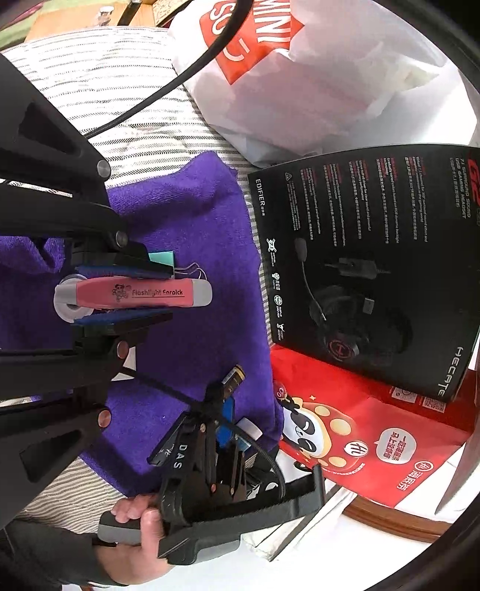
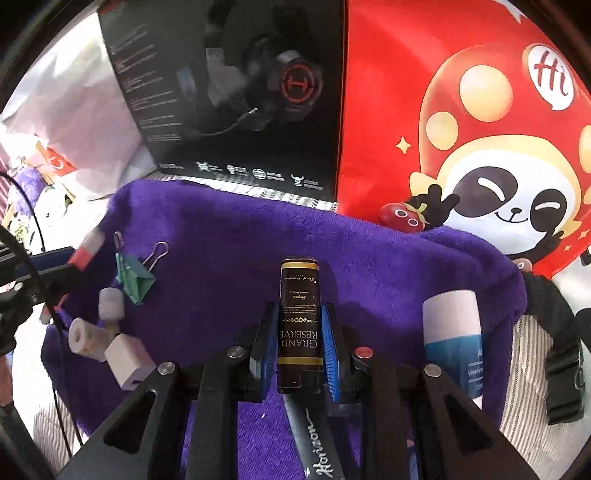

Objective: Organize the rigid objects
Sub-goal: 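Carry the pink tube with left tool while right tool carries the Grand Reserve tube, then lower the Grand Reserve tube beside the Horizon tube and open the right tool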

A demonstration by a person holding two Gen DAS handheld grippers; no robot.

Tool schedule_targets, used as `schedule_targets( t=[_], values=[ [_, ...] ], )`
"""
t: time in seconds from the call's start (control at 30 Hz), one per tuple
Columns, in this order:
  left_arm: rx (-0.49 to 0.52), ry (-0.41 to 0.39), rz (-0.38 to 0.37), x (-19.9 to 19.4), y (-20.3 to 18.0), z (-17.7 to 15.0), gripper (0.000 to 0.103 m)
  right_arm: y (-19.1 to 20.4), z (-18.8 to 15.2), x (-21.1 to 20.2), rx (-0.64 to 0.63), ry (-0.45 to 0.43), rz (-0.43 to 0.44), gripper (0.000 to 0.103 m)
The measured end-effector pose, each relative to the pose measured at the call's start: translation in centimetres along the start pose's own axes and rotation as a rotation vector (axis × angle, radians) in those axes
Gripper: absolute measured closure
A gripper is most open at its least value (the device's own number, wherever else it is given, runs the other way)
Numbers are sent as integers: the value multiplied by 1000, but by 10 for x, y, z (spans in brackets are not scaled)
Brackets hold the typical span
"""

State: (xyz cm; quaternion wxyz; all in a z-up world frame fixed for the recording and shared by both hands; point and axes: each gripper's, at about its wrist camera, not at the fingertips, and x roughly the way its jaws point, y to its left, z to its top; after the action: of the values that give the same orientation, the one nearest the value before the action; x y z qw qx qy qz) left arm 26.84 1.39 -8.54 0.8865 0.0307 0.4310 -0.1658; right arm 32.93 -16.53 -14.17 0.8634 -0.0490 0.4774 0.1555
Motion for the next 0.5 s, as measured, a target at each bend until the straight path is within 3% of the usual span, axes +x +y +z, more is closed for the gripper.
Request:
schedule_targets(
  t=[0.5],
  values=[
    [9,4,-11,2,0,0,87,-2,11,14,-9,43,21,78]
  ],
)
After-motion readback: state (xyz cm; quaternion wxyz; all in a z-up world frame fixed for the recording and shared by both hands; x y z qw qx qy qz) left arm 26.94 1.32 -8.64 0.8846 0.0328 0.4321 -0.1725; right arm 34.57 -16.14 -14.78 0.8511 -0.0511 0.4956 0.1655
